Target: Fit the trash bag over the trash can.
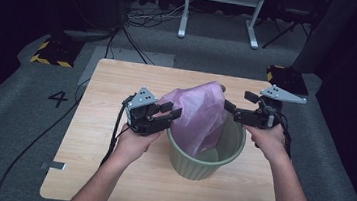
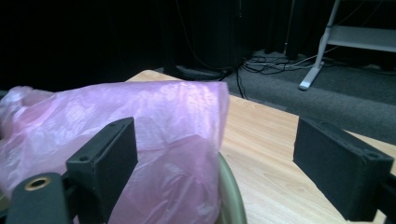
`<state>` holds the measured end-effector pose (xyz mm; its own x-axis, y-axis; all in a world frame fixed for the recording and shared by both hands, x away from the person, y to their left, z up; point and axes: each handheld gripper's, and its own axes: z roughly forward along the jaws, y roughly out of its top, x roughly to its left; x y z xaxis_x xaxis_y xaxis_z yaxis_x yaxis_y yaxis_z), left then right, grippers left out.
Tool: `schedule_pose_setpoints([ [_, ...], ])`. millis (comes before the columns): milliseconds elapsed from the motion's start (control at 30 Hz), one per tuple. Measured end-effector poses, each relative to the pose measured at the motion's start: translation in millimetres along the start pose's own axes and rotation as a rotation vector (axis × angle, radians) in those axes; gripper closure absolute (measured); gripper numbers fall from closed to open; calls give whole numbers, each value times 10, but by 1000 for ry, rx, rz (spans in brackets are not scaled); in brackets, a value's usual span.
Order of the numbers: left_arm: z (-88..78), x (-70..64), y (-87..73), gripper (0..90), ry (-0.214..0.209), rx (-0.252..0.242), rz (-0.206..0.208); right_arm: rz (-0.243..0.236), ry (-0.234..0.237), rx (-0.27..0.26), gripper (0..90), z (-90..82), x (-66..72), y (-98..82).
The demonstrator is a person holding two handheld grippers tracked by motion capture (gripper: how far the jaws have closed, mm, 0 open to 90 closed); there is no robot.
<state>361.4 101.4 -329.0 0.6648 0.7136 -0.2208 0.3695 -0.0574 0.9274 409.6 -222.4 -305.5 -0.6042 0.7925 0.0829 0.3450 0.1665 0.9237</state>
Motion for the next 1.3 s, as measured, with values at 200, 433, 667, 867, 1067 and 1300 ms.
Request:
schedule_pose_setpoints([
  [200,76,-85,62,891,-6,0,68,-42,33,10,148,-18,99,-16],
  [433,94,-376,115,894,-71,20,229,-81,16,7,151,-113,275,46],
  [667,158,-585,87,892,-137,68,290,-116,65,20,152,-155,507,122],
  [867,230,-731,27,888,-205,118,334,-108,90,18,159,-103,533,153],
  [1067,254,-801,-7,882,-226,143,355,-124,76,79,195,3,573,137],
  [1300,270,-836,-27,877,-244,143,364,-144,73,122,563,39,568,54],
])
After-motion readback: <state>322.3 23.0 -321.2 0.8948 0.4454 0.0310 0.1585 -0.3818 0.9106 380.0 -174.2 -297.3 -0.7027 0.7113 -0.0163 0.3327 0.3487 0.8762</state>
